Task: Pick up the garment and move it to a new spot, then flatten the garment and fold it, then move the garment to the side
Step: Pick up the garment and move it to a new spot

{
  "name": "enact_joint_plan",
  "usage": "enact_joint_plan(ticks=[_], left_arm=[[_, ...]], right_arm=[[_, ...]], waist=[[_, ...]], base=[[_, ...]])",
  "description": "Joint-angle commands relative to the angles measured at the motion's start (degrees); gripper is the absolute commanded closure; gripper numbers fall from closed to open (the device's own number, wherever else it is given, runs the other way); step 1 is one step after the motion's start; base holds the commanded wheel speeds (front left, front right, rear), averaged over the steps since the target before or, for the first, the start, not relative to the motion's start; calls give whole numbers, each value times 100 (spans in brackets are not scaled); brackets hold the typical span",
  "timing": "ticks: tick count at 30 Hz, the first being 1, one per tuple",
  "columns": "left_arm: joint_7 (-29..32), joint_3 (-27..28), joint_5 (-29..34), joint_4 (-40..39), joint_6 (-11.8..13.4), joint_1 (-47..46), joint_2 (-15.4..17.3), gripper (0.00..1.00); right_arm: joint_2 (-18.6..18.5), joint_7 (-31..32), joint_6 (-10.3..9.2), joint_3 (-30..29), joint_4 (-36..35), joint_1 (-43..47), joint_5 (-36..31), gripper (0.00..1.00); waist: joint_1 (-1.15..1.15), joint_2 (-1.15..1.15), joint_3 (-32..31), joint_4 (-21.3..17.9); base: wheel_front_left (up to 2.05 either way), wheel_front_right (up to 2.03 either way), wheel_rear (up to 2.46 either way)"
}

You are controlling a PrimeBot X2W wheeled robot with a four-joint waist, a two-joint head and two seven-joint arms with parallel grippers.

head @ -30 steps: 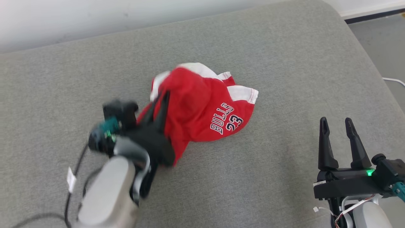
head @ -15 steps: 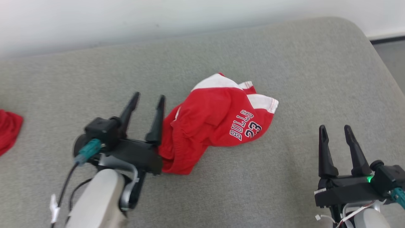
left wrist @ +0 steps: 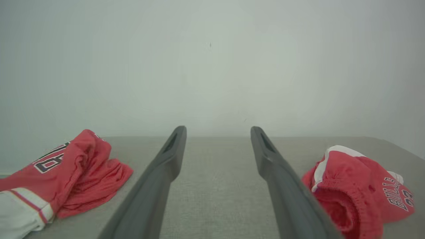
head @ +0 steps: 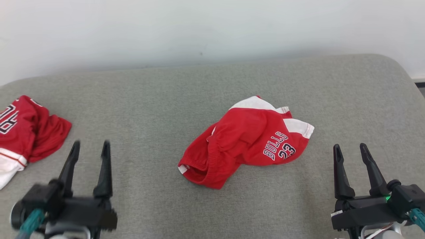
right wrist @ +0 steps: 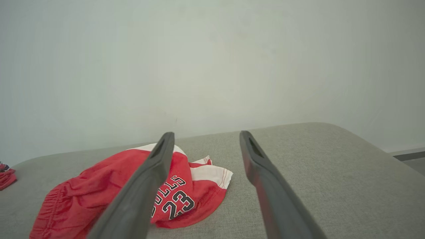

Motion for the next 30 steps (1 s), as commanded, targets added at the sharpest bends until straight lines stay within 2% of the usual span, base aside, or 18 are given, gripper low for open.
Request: enact_joint_plan(ticks=[1, 6, 13, 21, 30], left_arm=[[-1, 50, 69, -70, 21, 183, 29, 0], [-4, 416, 98, -419, 24, 903, -69, 0], [-3, 858, 257, -672, -73, 1480, -472, 0], [-4, 1160, 518, -581, -363, 1591, -827, 0], [-4, 1376, 745, -502, -577, 1527, -1021, 0]], right_arm=[[-25, 0, -14, -1, -6, 77, 4, 0], [-63, 45, -13, 61, 7, 166, 59, 0], [-27, 143, -14, 110, -76, 300, 66, 0], [-22, 218, -14, 84, -35, 386, 113, 0], [7, 232, -13, 81, 7, 395, 109, 0]], waist=[[1, 0, -114, 120], [1, 0, -192, 187], [1, 0, -263, 236], [1, 0, -292, 277], [1, 0, -298, 236]], base=[[0, 0, 0], [0, 0, 0], [0, 0, 0], [0, 0, 0], [0, 0, 0]])
